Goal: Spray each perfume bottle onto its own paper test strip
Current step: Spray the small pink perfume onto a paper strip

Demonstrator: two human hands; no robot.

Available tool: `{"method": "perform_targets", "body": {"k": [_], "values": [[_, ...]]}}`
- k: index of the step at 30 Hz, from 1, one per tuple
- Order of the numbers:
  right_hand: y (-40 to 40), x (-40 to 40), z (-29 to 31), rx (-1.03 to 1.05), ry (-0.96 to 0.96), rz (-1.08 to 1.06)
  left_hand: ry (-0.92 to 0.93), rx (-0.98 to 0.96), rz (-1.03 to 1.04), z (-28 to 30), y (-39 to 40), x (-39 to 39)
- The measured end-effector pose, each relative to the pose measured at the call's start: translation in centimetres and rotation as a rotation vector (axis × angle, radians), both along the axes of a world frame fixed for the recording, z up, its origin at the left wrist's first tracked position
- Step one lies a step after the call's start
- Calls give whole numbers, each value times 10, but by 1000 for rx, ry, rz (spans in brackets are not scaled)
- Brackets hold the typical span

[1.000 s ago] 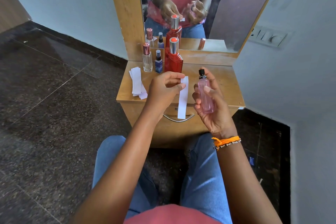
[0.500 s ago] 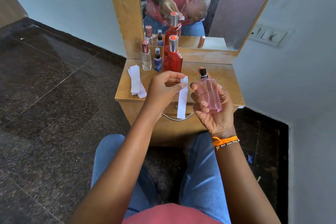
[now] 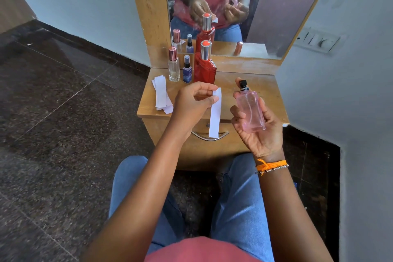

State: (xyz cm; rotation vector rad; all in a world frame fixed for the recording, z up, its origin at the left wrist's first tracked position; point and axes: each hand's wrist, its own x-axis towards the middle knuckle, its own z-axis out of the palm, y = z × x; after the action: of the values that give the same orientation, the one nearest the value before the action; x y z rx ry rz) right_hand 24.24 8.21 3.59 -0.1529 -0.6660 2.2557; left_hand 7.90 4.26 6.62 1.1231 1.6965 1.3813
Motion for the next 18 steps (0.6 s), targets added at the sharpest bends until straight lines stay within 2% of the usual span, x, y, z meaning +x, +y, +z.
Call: {"method": "perform_targets", "body": {"k": [2, 6, 9, 14, 18], "values": [[3, 4, 4, 55, -99, -35, -8, -1, -3, -1, 0, -1], [8, 3, 17, 381, -484, -173, -24, -25, -19, -2, 1, -2], [5, -6, 24, 525, -670, -243, -10, -30, -40, -3, 1, -1], [3, -17, 30, 662, -933, -295, 14, -42, -38, -6, 4, 2], [5, -19, 31, 675, -1020, -301, 3, -72, -23, -9, 6, 3]]}}
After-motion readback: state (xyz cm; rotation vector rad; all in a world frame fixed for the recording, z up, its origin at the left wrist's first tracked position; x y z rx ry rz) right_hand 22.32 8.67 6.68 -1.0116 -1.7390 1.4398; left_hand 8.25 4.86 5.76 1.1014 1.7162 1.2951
